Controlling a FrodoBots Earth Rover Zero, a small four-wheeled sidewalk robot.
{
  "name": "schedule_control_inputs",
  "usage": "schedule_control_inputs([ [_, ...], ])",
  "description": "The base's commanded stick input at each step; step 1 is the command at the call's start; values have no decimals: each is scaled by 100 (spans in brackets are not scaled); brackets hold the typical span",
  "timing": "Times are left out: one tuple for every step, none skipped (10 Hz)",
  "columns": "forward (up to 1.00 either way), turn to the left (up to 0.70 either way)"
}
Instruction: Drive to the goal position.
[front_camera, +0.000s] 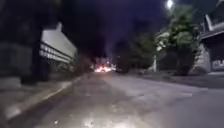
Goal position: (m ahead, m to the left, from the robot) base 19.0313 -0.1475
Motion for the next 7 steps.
schedule_control_inputs([
  [85,2],
  [85,2],
  [85,2],
  [85,2],
  [85,2],
  [85,2],
  [85,2],
])
